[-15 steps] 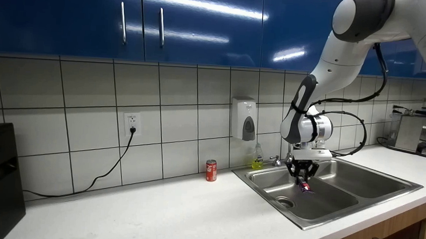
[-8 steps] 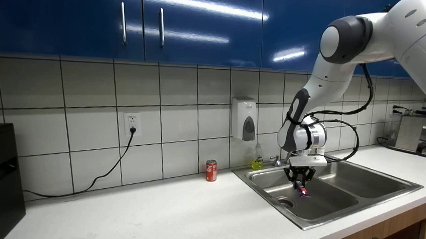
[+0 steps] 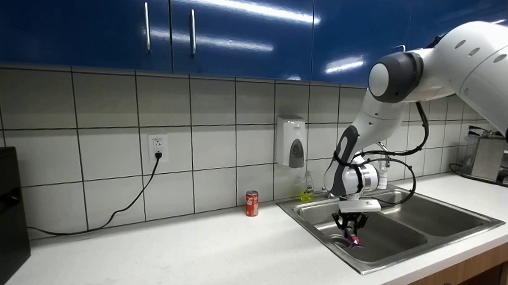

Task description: Put the chocolate bar inside the sink on the left

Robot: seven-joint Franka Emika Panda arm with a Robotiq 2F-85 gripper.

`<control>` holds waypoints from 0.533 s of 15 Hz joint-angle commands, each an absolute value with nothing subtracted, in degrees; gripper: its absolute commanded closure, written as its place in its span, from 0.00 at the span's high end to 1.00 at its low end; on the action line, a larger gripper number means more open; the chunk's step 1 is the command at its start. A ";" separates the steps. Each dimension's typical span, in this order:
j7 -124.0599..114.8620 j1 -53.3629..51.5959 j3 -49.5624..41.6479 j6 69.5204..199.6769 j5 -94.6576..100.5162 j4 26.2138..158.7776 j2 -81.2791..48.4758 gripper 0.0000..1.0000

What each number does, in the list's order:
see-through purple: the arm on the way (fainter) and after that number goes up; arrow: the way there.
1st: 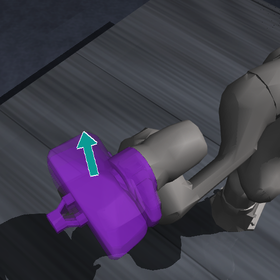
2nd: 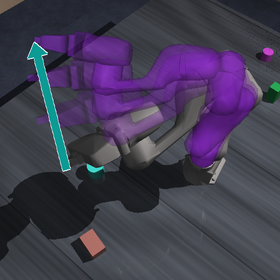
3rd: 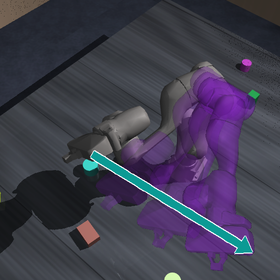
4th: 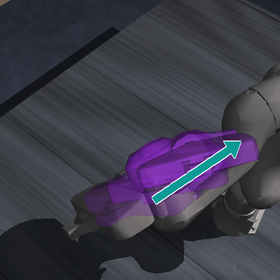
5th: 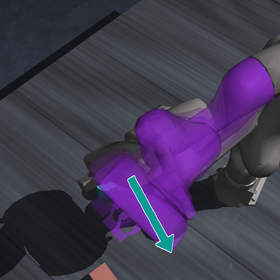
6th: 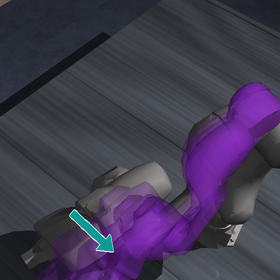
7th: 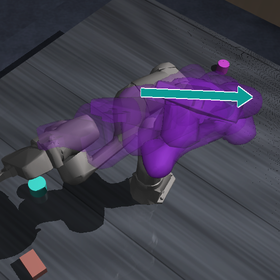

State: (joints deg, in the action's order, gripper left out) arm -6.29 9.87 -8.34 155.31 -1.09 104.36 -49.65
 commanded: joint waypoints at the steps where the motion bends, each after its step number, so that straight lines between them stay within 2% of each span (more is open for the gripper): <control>1: -5.91 9.94 -7.56 153.04 -2.02 99.13 -53.91 0.12; 8: -6.45 9.16 -7.88 152.14 -1.88 94.10 -59.36 0.12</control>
State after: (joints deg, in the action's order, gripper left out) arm -6.36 9.20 -7.97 154.69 -1.11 97.61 -57.34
